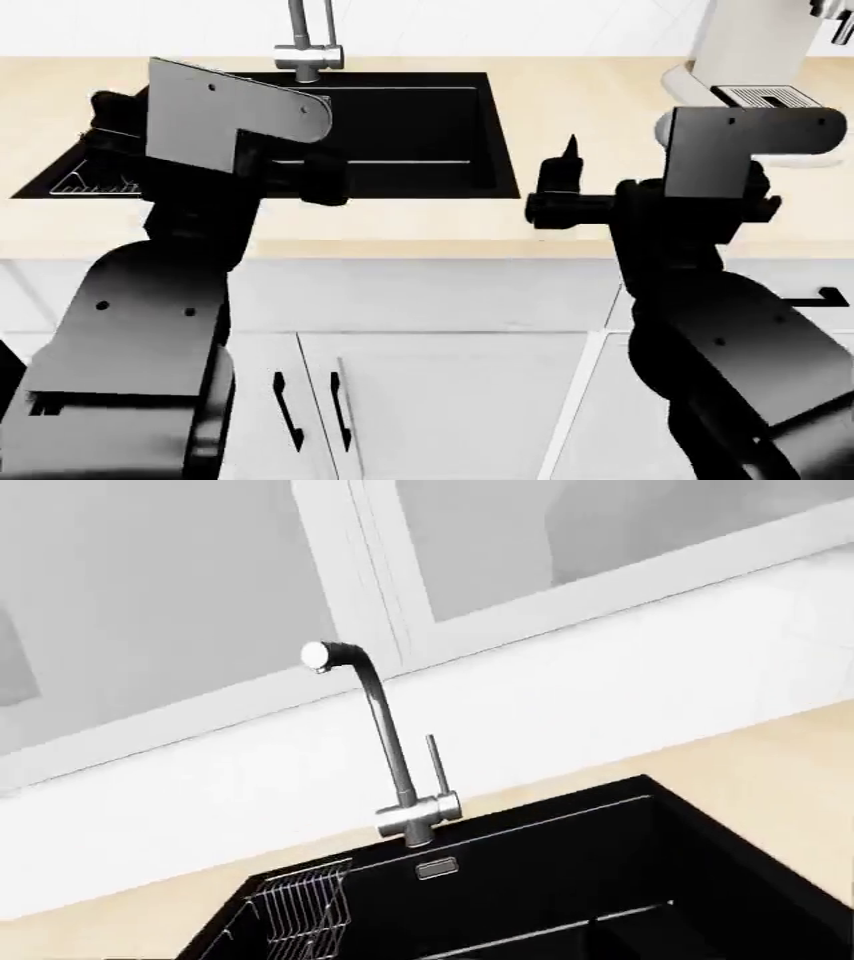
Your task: Move the drinks to the dining counter.
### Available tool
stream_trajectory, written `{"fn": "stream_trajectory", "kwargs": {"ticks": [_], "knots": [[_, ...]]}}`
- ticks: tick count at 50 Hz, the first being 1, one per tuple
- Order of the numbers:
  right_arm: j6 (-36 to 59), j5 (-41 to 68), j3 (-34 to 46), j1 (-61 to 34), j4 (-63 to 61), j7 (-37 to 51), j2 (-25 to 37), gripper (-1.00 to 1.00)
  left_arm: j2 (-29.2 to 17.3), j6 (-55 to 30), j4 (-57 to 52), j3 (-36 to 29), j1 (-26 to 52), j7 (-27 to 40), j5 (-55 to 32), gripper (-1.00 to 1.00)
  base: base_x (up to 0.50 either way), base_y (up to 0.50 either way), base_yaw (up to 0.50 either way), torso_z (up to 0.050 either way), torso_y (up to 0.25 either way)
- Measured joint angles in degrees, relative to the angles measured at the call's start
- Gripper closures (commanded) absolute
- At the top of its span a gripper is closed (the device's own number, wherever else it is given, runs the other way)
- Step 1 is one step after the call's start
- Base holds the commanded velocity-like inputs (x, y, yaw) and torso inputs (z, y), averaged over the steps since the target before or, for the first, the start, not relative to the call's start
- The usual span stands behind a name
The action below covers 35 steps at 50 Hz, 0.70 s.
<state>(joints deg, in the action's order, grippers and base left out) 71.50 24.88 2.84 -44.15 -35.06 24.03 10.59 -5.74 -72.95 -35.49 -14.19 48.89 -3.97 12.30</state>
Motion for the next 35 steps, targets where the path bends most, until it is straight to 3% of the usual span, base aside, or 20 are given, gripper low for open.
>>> {"fn": "stream_trajectory", "kwargs": {"ticks": [3,7,11,16,24,35], "knots": [[4.60,10.39,0.62,-9.52,3.45,6.73,2.13,-1.00,-7.01,2.90,3.35,-3.44,11.32,8.14,-9.41,-1.00,0.00,0.00,0.00,0.000,0.000],[8.94,21.41,1.21,-19.75,7.57,13.67,4.25,-1.00,-14.09,5.60,7.09,-6.08,22.55,25.91,-28.23,-1.00,0.00,-0.06,0.00,0.000,0.000],[11.78,30.18,1.95,-27.50,11.01,19.14,5.70,-1.00,-19.34,7.52,9.60,-7.36,29.82,43.55,-51.88,-1.00,0.00,-0.50,0.00,0.000,0.000],[14.01,39.46,2.54,-34.57,14.14,25.66,7.29,-1.00,-23.31,9.20,11.45,-8.57,35.76,57.59,-79.34,-1.00,0.00,-0.50,0.00,0.000,0.000],[14.89,48.34,3.81,-40.70,17.02,31.72,9.04,-1.00,-26.72,10.73,12.76,-9.60,41.29,69.61,-103.24,-1.00,0.00,-0.50,0.00,0.000,0.000],[14.38,54.02,5.08,-44.28,18.75,35.49,10.78,-1.00,-28.62,11.81,13.24,-10.20,44.64,76.12,-116.37,-1.00,0.00,-0.50,0.00,0.000,0.000]]}}
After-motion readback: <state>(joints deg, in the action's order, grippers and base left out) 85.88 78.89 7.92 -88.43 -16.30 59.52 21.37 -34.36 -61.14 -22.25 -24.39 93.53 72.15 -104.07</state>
